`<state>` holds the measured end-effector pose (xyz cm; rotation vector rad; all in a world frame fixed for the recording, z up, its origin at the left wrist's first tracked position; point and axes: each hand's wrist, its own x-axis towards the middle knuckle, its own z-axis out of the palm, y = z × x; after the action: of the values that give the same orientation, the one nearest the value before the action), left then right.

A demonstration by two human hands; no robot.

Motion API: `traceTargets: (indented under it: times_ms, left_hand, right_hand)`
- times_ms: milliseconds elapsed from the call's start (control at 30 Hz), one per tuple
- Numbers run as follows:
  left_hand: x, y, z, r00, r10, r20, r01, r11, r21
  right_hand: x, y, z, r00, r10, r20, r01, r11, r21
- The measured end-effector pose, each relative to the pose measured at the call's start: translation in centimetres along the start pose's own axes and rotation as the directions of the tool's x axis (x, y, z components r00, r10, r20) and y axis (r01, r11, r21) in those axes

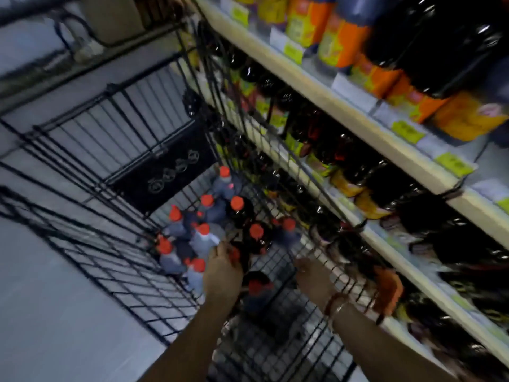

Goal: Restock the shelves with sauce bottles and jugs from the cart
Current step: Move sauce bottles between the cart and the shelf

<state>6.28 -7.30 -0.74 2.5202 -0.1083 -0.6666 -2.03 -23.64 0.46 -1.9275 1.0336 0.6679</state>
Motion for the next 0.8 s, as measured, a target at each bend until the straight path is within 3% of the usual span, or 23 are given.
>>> traceTargets:
  times_ms: [167, 300, 400, 500, 600, 733, 800]
  left_hand:
    - [-0.7, -4.0, 1.2, 0.968, 0.014, 0.249, -0.021, 0.999, 0.026]
    - [-0.5, -5.9, 2.2, 0.938, 0.09, 0.336, -0.107, 0.994, 0.033]
    - [-0.3, -6.4, 2.8, 0.91, 0.21, 0.359, -0.271, 0.954, 0.127]
    - [-0.2, -5.7, 3.4, 0.872, 0.281, 0.402, -0.42, 0.851, 0.316]
    - [0.4, -4.8, 4.1, 0.893, 0.224, 0.391, -0.394, 0.809, 0.437]
    - [0.8, -4.1, 4.2, 0.897, 0.17, 0.408, -0.361, 0.813, 0.457]
    - [0.9, -4.1, 4.2, 0.878, 0.179, 0.444, -0.385, 0.815, 0.433]
  right_hand:
    - [3.9, -0.2, 2.3, 0.986, 0.167, -0.006, -0.161, 0.961, 0.225]
    - [6.5, 0.2, 2.4, 0.982, 0.148, -0.114, -0.097, 0.925, 0.368]
    - [8.1, 0.2, 1.6, 0.982, 0.101, -0.157, -0.002, 0.847, 0.532]
    - [10.0, 0.6, 1.2, 0.986, 0.051, -0.158, 0.02, 0.906, 0.422]
    - [10.8, 0.7, 0.8, 0.973, 0.0, -0.231, 0.074, 0.947, 0.312]
    - [9.4, 1.3, 1.3, 0.982, -0.032, -0.187, 0.056, 0.991, 0.122]
    - [8.1, 2.2, 1.8, 0.982, 0.005, -0.191, 0.023, 0.99, 0.142]
